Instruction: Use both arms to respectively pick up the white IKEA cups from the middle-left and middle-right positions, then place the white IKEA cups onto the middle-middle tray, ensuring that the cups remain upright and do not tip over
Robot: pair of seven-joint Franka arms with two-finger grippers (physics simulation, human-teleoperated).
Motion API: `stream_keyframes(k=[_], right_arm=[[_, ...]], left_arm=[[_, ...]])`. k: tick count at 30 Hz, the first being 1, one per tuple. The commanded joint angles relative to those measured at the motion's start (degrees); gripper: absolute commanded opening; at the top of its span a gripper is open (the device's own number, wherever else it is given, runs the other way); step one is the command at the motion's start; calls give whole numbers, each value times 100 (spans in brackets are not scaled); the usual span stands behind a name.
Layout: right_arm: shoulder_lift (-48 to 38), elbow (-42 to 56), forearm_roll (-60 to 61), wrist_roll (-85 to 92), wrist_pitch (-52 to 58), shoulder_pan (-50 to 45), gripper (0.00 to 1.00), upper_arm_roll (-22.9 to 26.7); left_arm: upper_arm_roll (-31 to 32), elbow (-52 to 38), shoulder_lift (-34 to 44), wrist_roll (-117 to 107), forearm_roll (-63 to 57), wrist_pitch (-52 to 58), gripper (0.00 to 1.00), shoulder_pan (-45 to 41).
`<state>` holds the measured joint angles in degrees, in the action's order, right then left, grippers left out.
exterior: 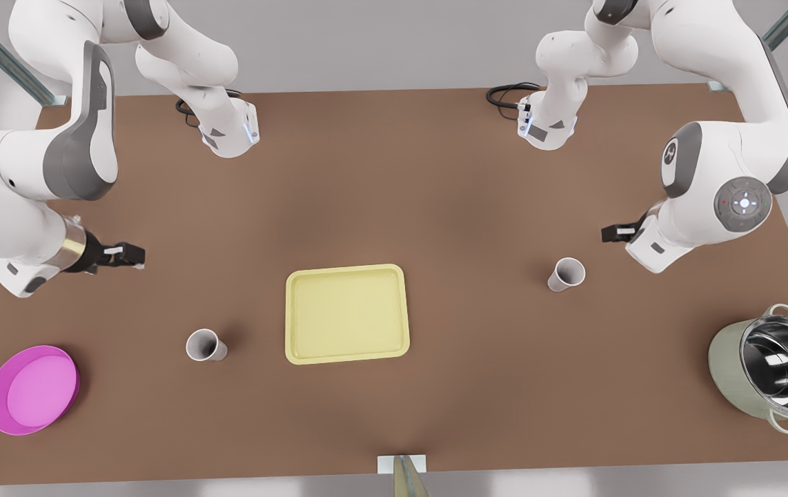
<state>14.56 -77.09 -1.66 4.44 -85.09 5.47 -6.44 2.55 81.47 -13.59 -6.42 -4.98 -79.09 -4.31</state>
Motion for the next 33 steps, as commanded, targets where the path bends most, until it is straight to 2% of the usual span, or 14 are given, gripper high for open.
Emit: stream_keyframes(k=[1,4,10,17,23,29,30,31,33], right_arm=[[3,-43,-1,373,-403,7,100,-6],[187,-52,-1,382,-411,-2,100,3],[1084,-16,-124,382,-1211,7,100,3],[1927,36,-18,294,-2371,24,100,-6],[2683,810,43,92,-2407,-28,100,-41],[2806,704,-18,83,-2459,-63,100,-32],[2806,616,-18,66,-2451,-63,100,-32],[2806,564,-36,65,-2442,-99,100,-32],[2815,537,-45,57,-2442,-116,100,-32]], left_arm=[[0,0,14,-299,-3,-264,100,0],[-44,263,-73,-308,-3,-536,100,0],[-351,2548,-170,-53,173,-3709,100,36],[-395,3032,-416,-53,437,-4492,100,106],[-474,3524,-513,-53,428,-4650,100,167],[-474,3586,-777,-62,560,-4659,100,124],[-474,3586,-803,-62,560,-4659,98,124],[-474,3586,-803,-62,560,-4659,75,124],[-466,3586,-803,-62,850,-4659,59,106]])
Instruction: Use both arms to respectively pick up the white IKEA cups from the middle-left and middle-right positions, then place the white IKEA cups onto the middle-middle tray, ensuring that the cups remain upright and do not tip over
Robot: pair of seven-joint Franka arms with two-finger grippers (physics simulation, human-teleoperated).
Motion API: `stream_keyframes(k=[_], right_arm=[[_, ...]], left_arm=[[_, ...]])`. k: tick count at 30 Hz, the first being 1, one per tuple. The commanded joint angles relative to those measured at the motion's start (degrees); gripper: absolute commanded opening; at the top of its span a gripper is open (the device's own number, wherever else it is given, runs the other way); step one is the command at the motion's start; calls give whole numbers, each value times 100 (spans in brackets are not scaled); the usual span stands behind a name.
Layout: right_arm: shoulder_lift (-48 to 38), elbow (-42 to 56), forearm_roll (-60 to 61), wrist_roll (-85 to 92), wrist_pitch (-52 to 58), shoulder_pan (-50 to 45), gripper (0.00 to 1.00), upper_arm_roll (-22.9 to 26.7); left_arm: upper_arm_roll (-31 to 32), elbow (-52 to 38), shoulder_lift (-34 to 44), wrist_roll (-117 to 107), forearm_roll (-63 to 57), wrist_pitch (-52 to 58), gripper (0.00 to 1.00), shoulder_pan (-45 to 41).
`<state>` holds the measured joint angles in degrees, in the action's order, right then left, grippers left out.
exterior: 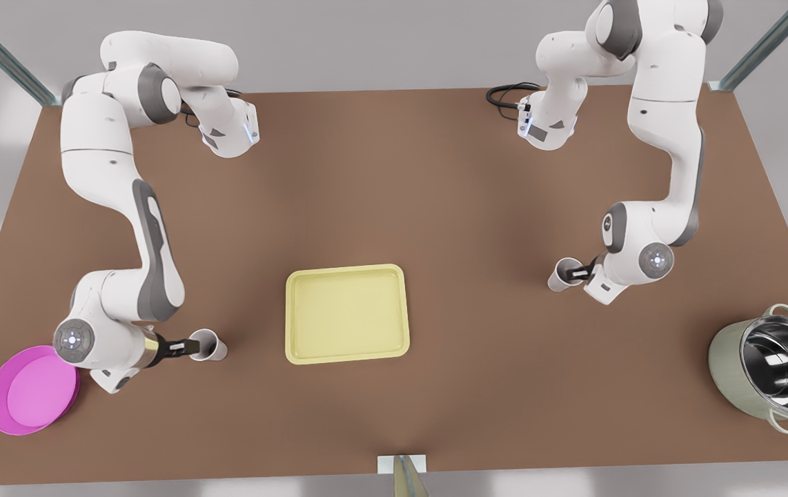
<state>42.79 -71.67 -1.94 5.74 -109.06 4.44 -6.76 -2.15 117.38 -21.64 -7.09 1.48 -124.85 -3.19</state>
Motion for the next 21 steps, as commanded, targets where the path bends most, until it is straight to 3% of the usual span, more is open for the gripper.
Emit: stream_keyframes(k=[1,2,7,10,12,15,18,21], right_arm=[[1,-58,-17,-73,-62,-5,100,8],[1,-93,-17,-73,-62,-5,100,16],[151,-199,-87,-73,-80,39,100,43],[265,-199,-87,-73,-97,48,100,43],[318,-199,-87,-73,-133,48,100,51],[406,-199,-87,-73,-220,66,100,43],[511,-199,-78,-82,-308,74,100,43],[564,-199,-70,-82,-361,74,100,43]], left_arm=[[4,-5,2,6,212,-75,47,-6],[4,-5,2,6,431,-75,38,-6],[22,-13,-25,-3,581,-75,36,-24],[31,-84,221,15,599,-22,21,-94],[57,-206,292,-29,582,39,21,-191],[373,-1700,-305,-1592,564,1006,21,-621],[400,-3018,-1167,-3851,617,1015,21,-1728],[979,-4214,-1967,-5531,687,998,21,-1957]])
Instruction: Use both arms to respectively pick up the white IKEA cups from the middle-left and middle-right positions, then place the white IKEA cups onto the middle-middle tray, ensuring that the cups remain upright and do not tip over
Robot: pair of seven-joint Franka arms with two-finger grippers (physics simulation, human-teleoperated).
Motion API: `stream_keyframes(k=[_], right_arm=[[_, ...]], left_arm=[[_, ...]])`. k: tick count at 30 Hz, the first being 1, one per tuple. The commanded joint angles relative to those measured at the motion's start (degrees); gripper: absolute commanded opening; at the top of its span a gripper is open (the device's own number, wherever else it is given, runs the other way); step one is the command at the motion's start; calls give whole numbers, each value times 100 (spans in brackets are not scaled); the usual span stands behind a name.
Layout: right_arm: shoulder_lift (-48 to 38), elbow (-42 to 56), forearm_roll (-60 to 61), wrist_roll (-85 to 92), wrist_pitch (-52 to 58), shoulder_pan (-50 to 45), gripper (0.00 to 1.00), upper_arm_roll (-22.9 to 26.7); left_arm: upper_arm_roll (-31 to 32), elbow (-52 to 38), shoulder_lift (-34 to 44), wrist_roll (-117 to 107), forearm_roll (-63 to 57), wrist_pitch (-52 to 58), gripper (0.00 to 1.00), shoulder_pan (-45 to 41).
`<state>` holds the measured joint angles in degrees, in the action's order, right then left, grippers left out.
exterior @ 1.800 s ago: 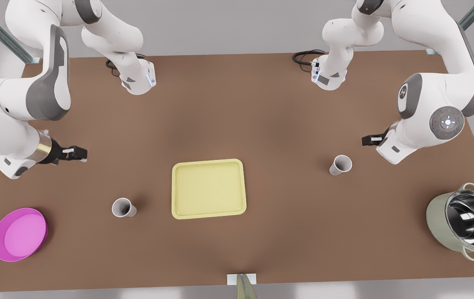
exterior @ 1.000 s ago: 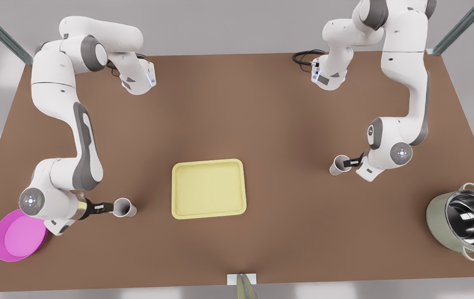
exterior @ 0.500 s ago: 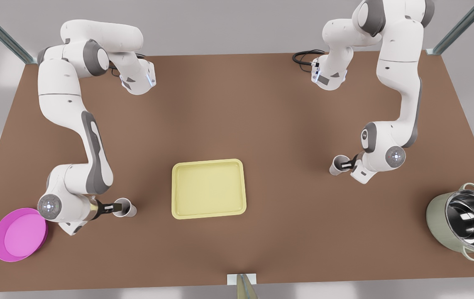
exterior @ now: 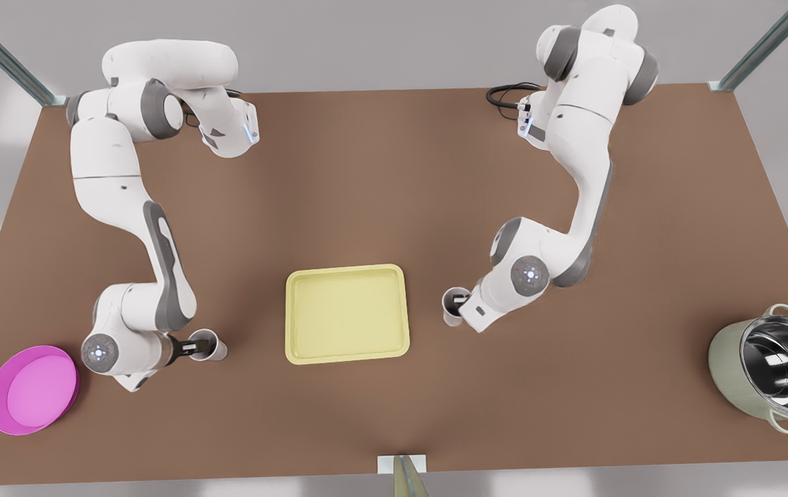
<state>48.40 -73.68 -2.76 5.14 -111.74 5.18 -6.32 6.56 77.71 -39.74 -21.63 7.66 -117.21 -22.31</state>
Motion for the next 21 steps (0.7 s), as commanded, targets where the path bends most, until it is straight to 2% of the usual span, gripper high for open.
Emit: stream_keyframes(k=[1,2,3,6,7,13,18,19,20,21], right_arm=[[20,3,12,-21,-138,0,90,-1],[38,3,21,-21,-138,0,60,-1],[38,3,12,-13,-138,0,42,-1],[38,20,-6,-13,-138,-9,25,-1],[29,29,-6,-4,-138,-17,21,-1],[-24,214,47,31,-138,-44,21,-88],[-59,416,56,58,-146,-123,21,-967],[-59,381,47,67,-146,-132,21,-1116],[-59,328,3,75,-146,-202,21,-1213],[-103,293,-6,67,-138,-343,21,-1205]], left_arm=[[249,-484,-306,-4384,69,199,21,-63],[407,-774,-517,-4692,69,181,21,-63],[680,-1187,-833,-5008,60,164,21,-106],[873,-1495,-1168,-5308,69,-240,21,-344],[873,-1495,-1220,-5299,69,-390,21,-414],[873,-1451,-1581,-5281,16,-539,21,-590],[873,-1451,-1704,-5281,-54,-592,23,-652],[873,-1451,-1704,-5281,-72,-592,33,-660],[873,-1451,-1704,-5273,-107,-592,67,-652],[873,-1451,-1686,-5281,-116,-583,84,-652]])
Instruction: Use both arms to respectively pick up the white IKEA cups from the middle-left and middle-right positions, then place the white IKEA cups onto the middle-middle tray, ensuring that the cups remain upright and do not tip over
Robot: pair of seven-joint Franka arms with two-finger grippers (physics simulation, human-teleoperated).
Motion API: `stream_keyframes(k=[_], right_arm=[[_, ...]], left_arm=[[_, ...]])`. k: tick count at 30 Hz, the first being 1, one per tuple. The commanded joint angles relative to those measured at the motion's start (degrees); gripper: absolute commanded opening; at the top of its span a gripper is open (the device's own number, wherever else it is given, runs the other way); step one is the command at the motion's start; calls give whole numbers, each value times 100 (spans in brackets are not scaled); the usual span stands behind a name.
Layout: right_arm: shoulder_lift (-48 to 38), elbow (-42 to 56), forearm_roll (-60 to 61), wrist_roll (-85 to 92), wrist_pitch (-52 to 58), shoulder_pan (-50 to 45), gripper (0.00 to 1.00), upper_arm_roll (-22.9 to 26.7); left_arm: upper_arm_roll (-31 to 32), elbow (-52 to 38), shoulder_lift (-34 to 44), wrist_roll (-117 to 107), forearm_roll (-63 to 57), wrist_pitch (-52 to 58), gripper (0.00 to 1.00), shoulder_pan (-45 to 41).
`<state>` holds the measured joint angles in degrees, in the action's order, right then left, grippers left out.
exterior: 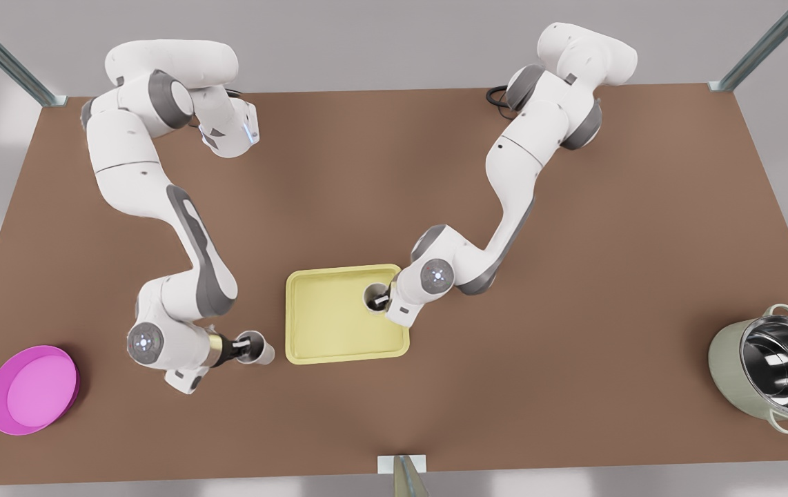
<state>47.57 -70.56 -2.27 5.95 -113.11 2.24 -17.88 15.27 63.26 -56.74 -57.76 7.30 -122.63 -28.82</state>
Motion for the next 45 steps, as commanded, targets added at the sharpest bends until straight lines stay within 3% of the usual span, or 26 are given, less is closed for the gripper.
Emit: stream_keyframes(k=[1,3,8,9,12,14,17,18,19,20,21,22,27,36,41,45], right_arm=[[-54,-36,-55,-15,-1,-136,21,-58],[-90,-116,-46,-15,-1,-189,21,-84],[-134,-309,-55,-68,-71,-611,21,-137],[-98,-309,-55,-68,-132,-707,21,-137],[-37,-397,-55,-94,-528,-919,21,-137],[-2,-529,-55,-86,-677,-945,21,-137],[7,-678,-55,-86,-809,-936,21,-137],[7,-687,-55,-77,-809,-927,21,-137],[16,-687,-46,-86,-809,-927,21,-137],[16,-687,-46,-86,-809,-919,21,-137],[60,-678,-37,-94,-809,-910,45,-137],[60,-678,-37,-94,-818,-901,100,-128],[51,-643,-46,-59,-809,-883,100,-128],[-98,-502,7,-59,-686,-848,100,-137],[-915,-493,-2,-112,351,-673,100,-84],[-2136,-546,-160,-148,2204,451,100,355]], left_arm=[[2,2,23,-1668,-80,-33,87,-1],[2,2,58,-1677,-80,11,99,8],[11,11,260,-1721,-71,538,100,78],[11,11,445,-1721,-80,968,100,131],[-7,-33,1710,-1485,-773,3728,100,649],[-16,-112,2510,1396,-1310,5214,100,1501],[-51,-684,2712,4079,-1759,5768,100,2451],[-191,-81,3219,4718,-1794,5559,100,2486],[-315,1430,4028,5783,-1767,4576,100,2705],[-341,2032,4251,5803,-1645,3985,100,2733],[-358,1980,4242,5803,-1496,3993,100,2715],[-358,1813,4242,5794,-1477,4220,100,2706],[-358,1523,4110,5768,-1424,4897,100,2706],[-350,1531,4110,5776,-1170,4933,100,2759],[-350,1540,4110,5776,-1170,4960,100,2785],[-350,1566,4101,5776,-1170,4951,100,2785]])
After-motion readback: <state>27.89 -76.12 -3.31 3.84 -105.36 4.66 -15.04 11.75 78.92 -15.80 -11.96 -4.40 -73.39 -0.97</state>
